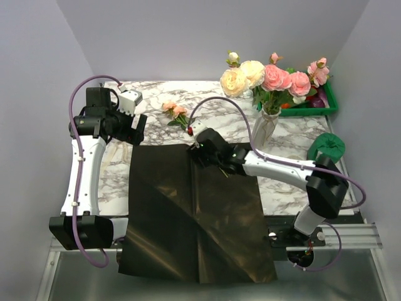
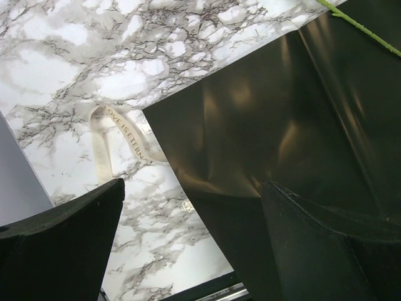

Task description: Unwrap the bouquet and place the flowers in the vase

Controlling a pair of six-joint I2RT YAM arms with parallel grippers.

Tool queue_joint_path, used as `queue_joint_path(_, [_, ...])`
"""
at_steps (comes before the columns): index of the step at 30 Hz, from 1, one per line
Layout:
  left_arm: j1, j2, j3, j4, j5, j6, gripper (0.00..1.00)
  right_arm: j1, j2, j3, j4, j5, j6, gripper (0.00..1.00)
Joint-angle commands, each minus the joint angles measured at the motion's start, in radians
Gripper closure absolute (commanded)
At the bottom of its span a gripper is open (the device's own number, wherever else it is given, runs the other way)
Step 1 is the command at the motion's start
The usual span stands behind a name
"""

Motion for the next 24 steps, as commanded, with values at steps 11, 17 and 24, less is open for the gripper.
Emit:
queue_joint_path(11, [0.010, 0.005, 0.017, -0.002, 0.021, 0.015, 0.01, -0.136, 0.350, 0.366, -0.167, -0.214, 0.040, 0.28])
queue_joint_path(17, [0.018, 0.021, 0.015, 0.004, 0.023, 0.020, 0.01, -0.174, 0.448, 0.458, -0.208, -0.257, 0.040, 0.31])
queue_joint_path(24, [0.020, 0.031, 0.015, 0.010, 0.024, 0.020, 0.01, -0.203, 0.540, 0.542, -0.225, -0.286, 0.036, 0.32])
